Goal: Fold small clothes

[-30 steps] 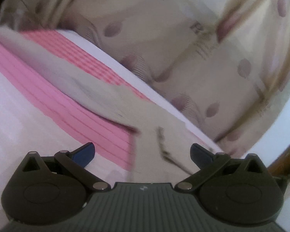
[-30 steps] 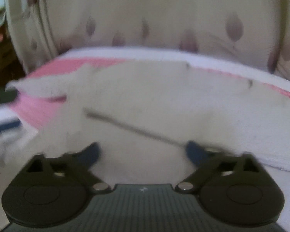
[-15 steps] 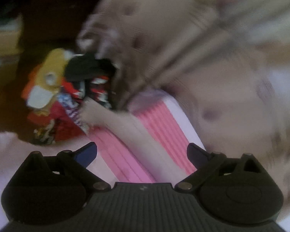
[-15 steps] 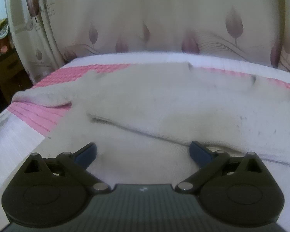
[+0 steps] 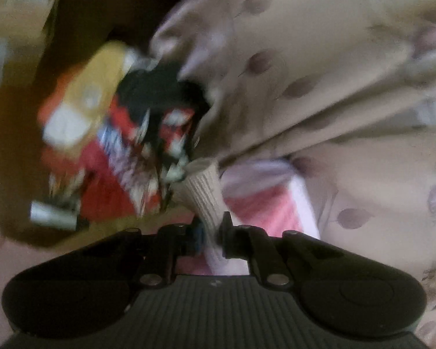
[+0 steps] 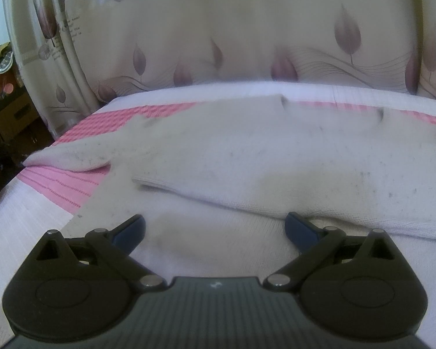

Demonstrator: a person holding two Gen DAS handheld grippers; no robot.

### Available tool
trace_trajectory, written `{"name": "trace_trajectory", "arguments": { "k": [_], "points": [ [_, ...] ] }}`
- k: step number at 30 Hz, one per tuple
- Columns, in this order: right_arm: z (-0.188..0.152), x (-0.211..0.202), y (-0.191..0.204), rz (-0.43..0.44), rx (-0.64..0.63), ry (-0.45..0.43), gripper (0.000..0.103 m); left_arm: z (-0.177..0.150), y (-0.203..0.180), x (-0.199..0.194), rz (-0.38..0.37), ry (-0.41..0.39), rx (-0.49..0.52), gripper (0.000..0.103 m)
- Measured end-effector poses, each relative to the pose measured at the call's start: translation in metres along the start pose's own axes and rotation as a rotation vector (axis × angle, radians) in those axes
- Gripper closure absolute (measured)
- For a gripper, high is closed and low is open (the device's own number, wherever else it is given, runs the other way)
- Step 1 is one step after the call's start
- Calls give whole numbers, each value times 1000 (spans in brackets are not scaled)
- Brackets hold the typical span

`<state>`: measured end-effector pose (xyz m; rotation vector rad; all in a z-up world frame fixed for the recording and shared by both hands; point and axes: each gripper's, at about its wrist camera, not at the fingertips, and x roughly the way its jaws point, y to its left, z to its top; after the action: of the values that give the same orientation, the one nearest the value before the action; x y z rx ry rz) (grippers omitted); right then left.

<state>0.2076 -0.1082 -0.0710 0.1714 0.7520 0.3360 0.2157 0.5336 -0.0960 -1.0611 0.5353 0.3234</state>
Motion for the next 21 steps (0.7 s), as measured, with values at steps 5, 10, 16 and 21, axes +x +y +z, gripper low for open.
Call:
{"name": "trace_trajectory", "arguments": {
  "k": [5,10,16,21],
  "points": [
    [0,-2,-4,21,24,-10,0,-11,-84,-55,-120,-74,151,92],
    [-1,-7,-20,87,122,-57,0,-53,-191,-105,-270,-89,272,92],
    [-8,-29,-44,128,286,-174,0,-145,-315,-144,-454,16,378,92],
    [-19,-57,-68,196,455,-248,0,-251,-405,-142,-566,145,495,92]
  ]
}}
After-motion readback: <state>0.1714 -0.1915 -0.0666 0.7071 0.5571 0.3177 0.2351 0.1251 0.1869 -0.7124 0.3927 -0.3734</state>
